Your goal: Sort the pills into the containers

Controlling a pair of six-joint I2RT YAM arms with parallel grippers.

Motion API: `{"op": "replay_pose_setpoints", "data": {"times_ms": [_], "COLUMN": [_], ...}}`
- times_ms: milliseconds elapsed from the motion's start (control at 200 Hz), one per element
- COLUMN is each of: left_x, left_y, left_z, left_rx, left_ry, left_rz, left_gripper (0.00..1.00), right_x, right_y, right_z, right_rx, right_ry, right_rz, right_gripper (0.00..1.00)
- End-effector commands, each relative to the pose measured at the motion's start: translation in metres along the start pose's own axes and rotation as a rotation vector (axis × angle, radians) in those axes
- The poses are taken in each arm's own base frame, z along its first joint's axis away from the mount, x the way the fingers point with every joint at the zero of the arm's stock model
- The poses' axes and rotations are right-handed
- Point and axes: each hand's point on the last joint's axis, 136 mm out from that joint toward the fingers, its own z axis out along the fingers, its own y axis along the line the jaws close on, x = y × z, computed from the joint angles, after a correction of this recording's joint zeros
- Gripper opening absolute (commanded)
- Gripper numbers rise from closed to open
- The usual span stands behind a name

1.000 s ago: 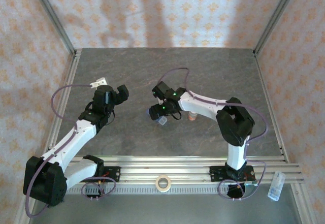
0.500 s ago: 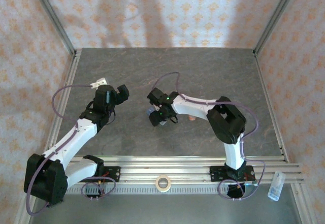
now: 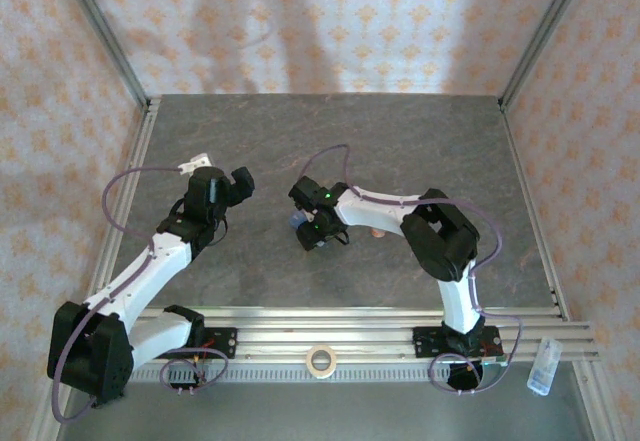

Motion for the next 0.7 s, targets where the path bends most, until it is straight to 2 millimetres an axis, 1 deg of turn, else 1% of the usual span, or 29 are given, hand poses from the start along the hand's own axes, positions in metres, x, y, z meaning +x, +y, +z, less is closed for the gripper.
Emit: {"op": "replay_pose_setpoints", "data": {"times_ms": [0, 145, 255, 485, 651, 696], "left_x": [-0.003, -0.002, 0.000, 0.003, 0.003, 0.003], "left_y": [-0.006, -0.007, -0.006, -0.007, -0.011, -0.012], "left_z": [-0.002, -0.001, 0.000, 0.001, 0.001, 0.001], "left_rx": [0.004, 0.006, 0.006, 0.008, 0.016, 0.019], "left_ry": [0.009, 0.014, 0.020, 0.036, 0.049, 0.053], "left_rz": [-0.015, -0.016, -0.020, -0.032, -0.099, -0.132], "left_gripper": [1.00, 1.00, 1.00, 1.00, 1.00, 1.00], "right_x": [-0.006, -0.007, -0.008, -0.001, 0.002, 0.000], "right_y": [-0.002, -0.001, 0.000, -0.003, -0.005, -0.006], "right_z": [0.001, 0.002, 0.003, 0.008, 0.008, 0.005], "right_rx": [0.032, 0.030, 0.024, 0.032, 0.038, 0.043], "right_ry": [-0.005, -0.006, -0.004, 0.006, -0.001, -0.013], "right_rz": [-0.012, -0.012, -0.012, 0.001, 0.017, 0.023], "right_gripper": [0.65, 0.62, 0.57, 0.55, 0.42, 0.42]}}
